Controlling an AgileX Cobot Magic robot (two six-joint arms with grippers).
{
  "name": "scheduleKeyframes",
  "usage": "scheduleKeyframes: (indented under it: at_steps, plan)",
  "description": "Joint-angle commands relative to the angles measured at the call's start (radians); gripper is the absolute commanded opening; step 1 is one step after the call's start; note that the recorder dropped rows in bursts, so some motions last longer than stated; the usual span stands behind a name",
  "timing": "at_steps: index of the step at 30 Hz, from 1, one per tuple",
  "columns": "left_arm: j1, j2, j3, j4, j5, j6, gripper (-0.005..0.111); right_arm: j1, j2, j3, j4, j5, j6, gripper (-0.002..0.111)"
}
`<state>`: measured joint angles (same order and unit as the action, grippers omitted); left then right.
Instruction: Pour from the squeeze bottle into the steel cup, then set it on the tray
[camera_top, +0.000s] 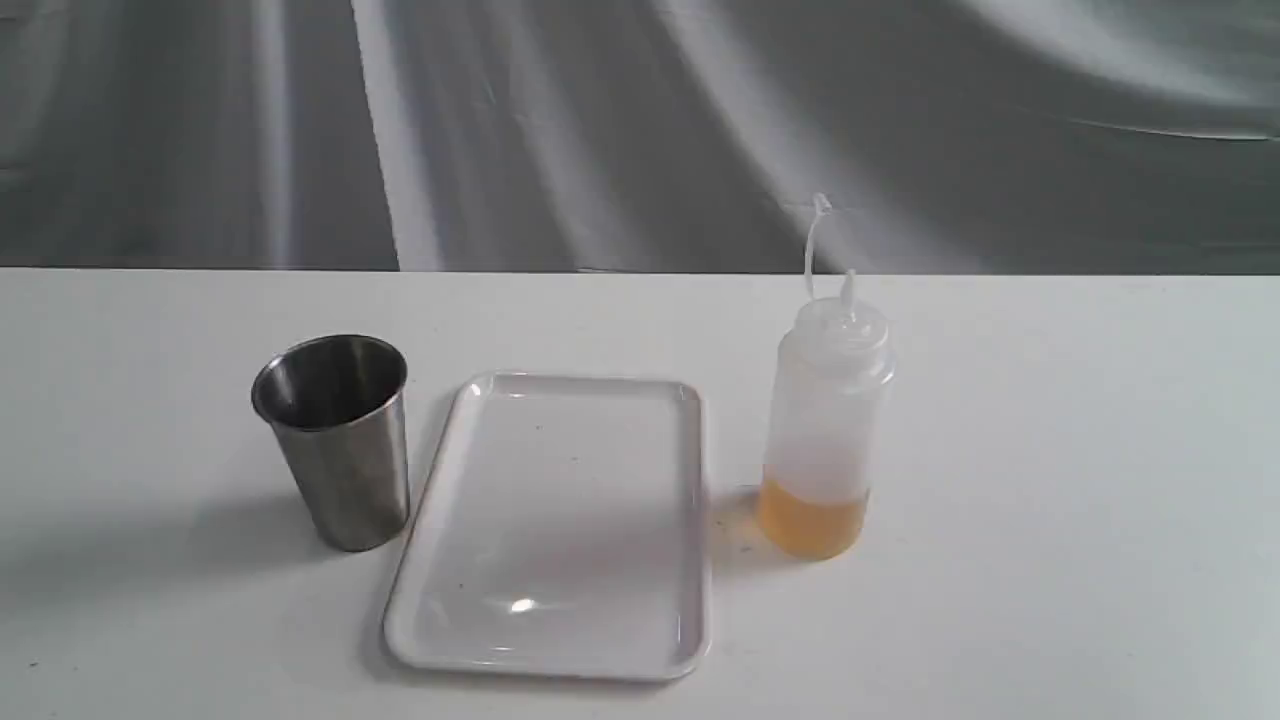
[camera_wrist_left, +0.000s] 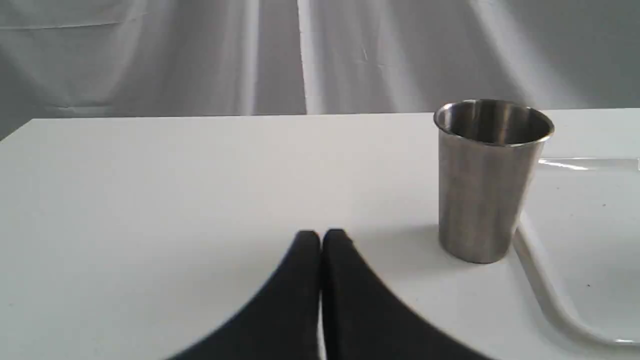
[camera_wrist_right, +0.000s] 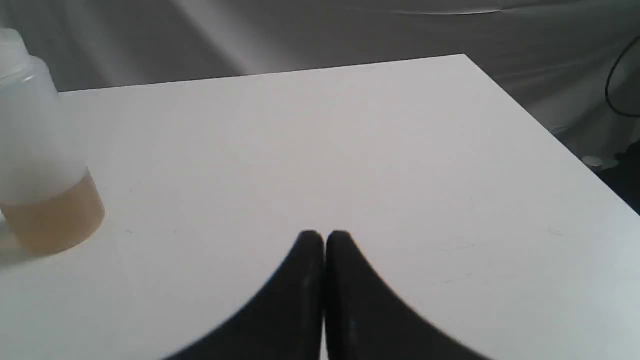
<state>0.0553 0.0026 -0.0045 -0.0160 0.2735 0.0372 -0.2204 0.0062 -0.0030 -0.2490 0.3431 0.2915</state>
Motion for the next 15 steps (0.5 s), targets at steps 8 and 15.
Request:
scheduleKeyframes:
  at_steps: [8,15]
  plan:
    - [-0.008,-0.003,0.004,-0.001,-0.008,-0.003,0.000,0.001,-0.006,0.003,-0.001,0.002,-0.002,0.000]
    - [-0.008,-0.003,0.004,-0.001,-0.008,0.000,0.000,0.001,-0.006,0.003,-0.019,0.002,-0.018,0.000]
